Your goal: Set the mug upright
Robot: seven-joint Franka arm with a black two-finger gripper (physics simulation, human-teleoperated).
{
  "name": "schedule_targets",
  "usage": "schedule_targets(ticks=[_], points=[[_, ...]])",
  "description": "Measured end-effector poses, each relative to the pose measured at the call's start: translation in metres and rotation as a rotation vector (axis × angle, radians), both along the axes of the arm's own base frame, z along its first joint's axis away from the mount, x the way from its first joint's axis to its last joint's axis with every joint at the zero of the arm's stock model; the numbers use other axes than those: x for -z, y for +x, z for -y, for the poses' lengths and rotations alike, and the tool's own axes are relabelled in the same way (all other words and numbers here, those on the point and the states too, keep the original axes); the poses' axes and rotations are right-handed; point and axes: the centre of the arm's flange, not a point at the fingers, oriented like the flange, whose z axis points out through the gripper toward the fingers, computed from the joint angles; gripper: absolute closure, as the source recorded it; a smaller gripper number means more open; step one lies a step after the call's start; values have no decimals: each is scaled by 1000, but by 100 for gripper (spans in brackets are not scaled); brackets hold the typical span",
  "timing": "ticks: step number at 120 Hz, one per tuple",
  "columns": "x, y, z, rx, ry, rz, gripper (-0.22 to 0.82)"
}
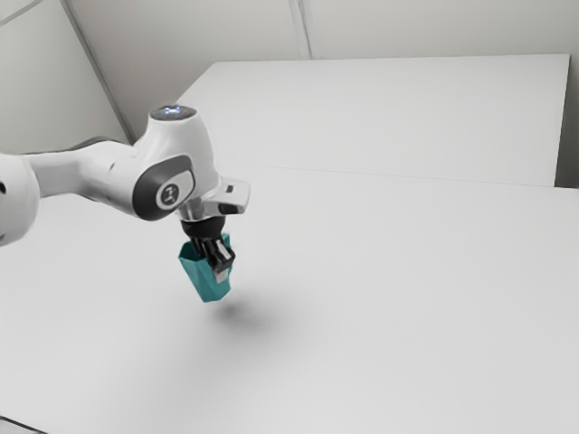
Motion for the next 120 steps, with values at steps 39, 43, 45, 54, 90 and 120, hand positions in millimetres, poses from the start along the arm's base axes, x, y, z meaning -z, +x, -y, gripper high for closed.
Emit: schedule_targets(ticks=[39,43,45,54,90,120], points=[[28,-12,-2,-118,32,59,78],[29,-11,-2,-127,35,74,78],[30,-11,-2,-131,35,82,78],[30,-8,-2,-144,44,119,78],[42,-3,0,-217,60,188,79],[54,-3,1,-284,59,186,78]])
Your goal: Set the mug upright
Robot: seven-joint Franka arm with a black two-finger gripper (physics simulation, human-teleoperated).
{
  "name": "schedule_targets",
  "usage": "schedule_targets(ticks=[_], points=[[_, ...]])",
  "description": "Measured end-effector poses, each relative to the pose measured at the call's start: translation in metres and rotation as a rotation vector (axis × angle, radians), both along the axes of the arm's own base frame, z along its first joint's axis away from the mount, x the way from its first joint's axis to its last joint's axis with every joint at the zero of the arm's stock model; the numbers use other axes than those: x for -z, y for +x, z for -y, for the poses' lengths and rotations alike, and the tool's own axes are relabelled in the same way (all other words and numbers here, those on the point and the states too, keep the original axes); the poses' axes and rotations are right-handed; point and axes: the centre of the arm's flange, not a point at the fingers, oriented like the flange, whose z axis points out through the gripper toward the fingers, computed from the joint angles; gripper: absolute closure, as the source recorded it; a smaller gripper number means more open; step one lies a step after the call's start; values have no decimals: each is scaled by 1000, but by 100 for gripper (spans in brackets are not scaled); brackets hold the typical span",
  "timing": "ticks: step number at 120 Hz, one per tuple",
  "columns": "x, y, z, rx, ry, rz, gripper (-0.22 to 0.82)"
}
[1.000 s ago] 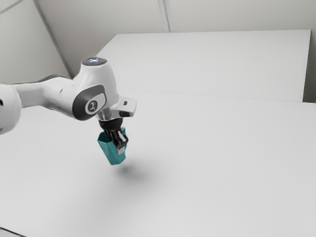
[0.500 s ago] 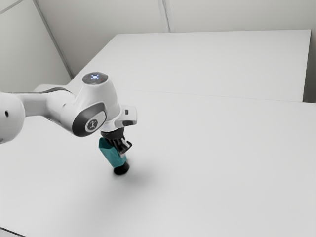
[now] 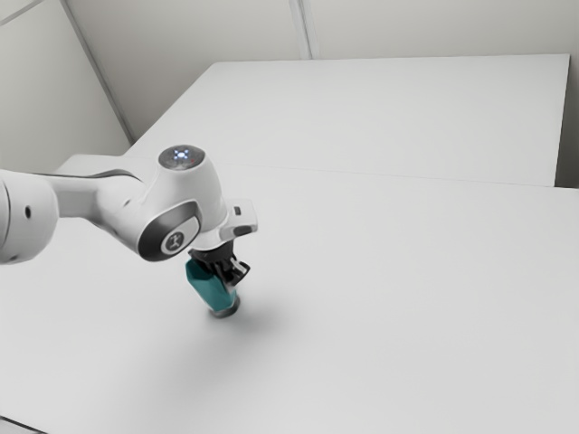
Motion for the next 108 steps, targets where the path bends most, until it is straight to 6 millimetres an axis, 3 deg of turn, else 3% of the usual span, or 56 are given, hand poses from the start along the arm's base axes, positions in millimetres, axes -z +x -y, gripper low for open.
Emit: schedule_targets(ticks=[31,55,67,85,108], points=[[8,1,0,-48,-7,-6,76],[5,1,1,-74,-28,-2,39],[-5,1,2,-77,-32,20,25],[-27,0,6,-72,-35,63,13],[-56,3,8,-91,-52,87,7]])
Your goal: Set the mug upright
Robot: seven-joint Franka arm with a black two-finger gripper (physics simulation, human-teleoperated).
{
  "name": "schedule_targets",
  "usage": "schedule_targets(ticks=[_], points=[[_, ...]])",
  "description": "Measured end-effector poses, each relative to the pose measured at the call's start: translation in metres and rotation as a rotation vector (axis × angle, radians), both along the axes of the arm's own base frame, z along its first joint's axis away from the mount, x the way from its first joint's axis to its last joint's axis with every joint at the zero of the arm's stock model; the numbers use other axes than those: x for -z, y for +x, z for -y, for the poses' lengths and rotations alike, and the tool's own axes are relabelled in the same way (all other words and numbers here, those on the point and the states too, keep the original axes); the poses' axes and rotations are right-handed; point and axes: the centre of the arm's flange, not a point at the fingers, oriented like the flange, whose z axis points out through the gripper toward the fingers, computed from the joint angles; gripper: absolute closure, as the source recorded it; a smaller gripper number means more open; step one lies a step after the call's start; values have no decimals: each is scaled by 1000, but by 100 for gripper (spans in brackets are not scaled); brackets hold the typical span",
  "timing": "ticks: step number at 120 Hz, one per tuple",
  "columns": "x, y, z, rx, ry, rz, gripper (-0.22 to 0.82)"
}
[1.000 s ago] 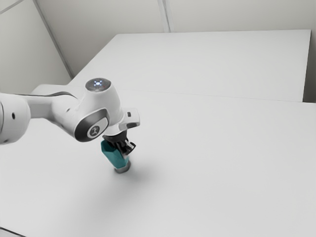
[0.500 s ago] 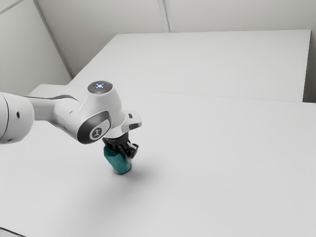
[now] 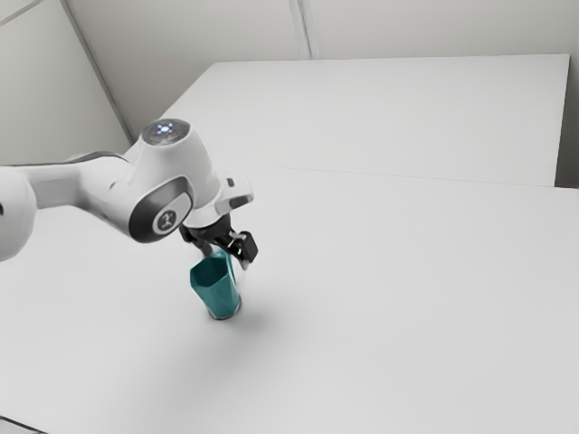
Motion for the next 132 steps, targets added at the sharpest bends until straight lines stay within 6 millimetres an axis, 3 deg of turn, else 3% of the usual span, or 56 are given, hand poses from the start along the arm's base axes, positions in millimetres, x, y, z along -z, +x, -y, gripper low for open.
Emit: schedule_targets(ticks=[14,62,132], points=[[-37,17,4,-35,-36,1,5],[-107,59,3,-114,-116,-148,2],[-200,59,-6,-134,-107,-209,2]])
